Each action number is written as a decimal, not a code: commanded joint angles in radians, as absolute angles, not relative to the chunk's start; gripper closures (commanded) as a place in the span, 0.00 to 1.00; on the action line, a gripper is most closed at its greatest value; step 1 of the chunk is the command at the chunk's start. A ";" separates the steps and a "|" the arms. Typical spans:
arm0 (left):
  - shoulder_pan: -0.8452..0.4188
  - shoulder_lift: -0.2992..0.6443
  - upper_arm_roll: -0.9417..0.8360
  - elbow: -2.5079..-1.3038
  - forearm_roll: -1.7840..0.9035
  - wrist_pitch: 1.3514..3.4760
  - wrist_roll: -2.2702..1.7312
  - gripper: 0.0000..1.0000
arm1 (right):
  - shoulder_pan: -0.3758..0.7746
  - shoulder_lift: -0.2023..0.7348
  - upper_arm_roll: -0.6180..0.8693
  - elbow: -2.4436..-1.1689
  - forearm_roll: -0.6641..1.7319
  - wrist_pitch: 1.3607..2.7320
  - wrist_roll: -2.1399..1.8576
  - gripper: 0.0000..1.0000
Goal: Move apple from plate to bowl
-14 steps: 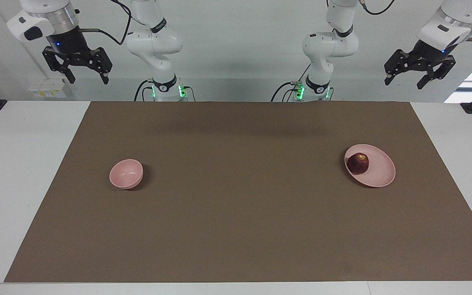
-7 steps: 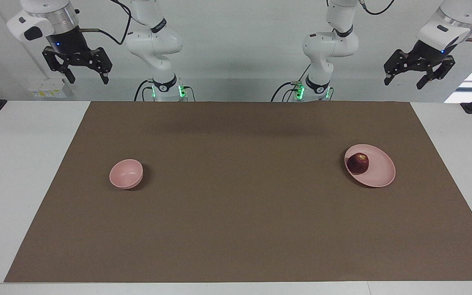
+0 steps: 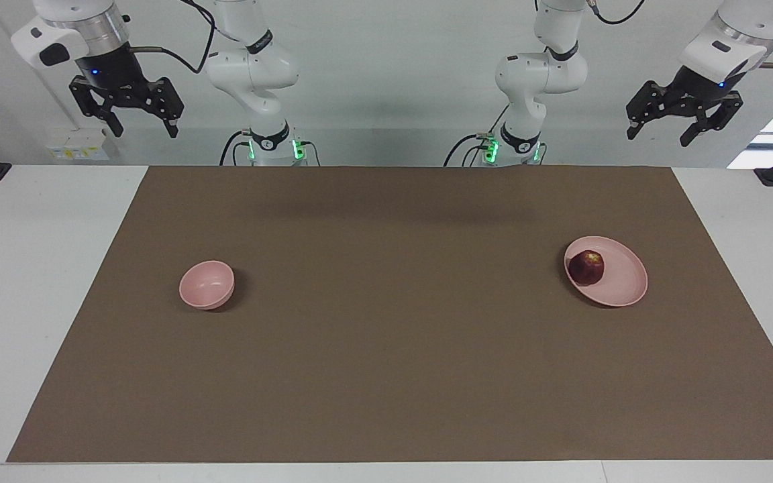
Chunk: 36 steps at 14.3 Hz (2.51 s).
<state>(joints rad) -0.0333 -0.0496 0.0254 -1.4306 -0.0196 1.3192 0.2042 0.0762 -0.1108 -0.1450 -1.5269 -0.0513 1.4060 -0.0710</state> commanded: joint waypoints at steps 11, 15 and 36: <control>-0.035 -0.080 0.023 -1.465 -0.026 1.310 0.193 0.00 | 0.071 -0.112 -0.144 -1.525 -0.051 1.407 -0.090 0.00; -0.037 -0.083 0.023 -1.468 -0.026 1.307 0.193 0.00 | 0.071 -0.112 -0.144 -1.523 -0.051 1.407 -0.094 0.00; -0.032 -0.127 0.020 -2.057 -0.026 1.929 0.209 0.00 | 0.060 -0.115 -0.146 -1.532 -0.051 1.396 -0.098 0.00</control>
